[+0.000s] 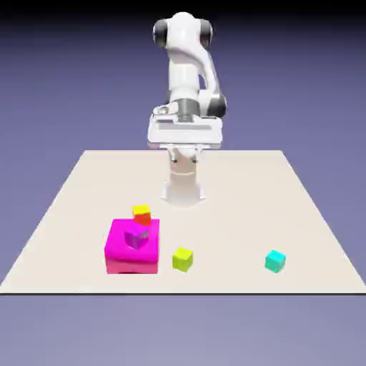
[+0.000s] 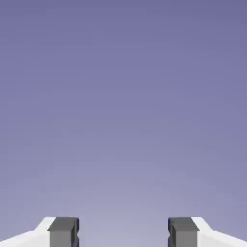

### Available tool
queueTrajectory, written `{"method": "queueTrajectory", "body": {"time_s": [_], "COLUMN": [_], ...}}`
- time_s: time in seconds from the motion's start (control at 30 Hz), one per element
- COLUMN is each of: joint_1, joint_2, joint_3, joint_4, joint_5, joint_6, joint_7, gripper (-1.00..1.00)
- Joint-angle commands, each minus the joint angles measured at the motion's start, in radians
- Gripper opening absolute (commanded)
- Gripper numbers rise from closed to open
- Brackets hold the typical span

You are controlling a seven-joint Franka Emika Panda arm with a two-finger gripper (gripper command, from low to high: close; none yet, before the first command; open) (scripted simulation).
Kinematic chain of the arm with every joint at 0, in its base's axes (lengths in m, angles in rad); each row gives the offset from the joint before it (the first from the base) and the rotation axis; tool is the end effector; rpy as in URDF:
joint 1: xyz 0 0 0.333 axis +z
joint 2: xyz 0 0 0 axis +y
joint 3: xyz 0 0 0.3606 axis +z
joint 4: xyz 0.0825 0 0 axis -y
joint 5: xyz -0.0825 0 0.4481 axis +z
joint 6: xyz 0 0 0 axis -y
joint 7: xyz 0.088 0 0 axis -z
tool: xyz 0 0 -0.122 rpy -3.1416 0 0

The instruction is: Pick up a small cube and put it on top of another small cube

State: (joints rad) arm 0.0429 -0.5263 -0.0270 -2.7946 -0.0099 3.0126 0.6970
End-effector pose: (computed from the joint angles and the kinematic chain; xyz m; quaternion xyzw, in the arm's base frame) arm 0.4340 0.0079 0.4315 -0.8793 0.3078 -0.3391 0.1312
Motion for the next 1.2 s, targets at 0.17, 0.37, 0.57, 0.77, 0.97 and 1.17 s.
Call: {"method": "queueTrajectory", "body": {"time_s": [0.17, 0.37, 0.57, 0.77, 0.97, 1.17], "joint_1": [0.154, 0.308, 0.462, 0.497, 0.436, 0.522], "joint_2": [0.217, 0.435, 0.652, 0.822, 0.952, 0.737], "joint_3": [-0.135, -0.269, -0.403, -0.431, -0.371, -0.467], "joint_4": [0.076, 0.153, 0.229, 0.269, 0.278, 0.271], "joint_5": [-0.049, -0.098, -0.147, -0.140, -0.087, -0.174], "joint_6": [-0.121, -0.243, -0.364, -0.352, -0.232, -0.436], "joint_7": [-0.219, -0.438, -0.658, -0.773, -0.805, -0.758], "gripper": [0.00, 0.00, 0.00, 0.00, -1.00, -1.00]}}
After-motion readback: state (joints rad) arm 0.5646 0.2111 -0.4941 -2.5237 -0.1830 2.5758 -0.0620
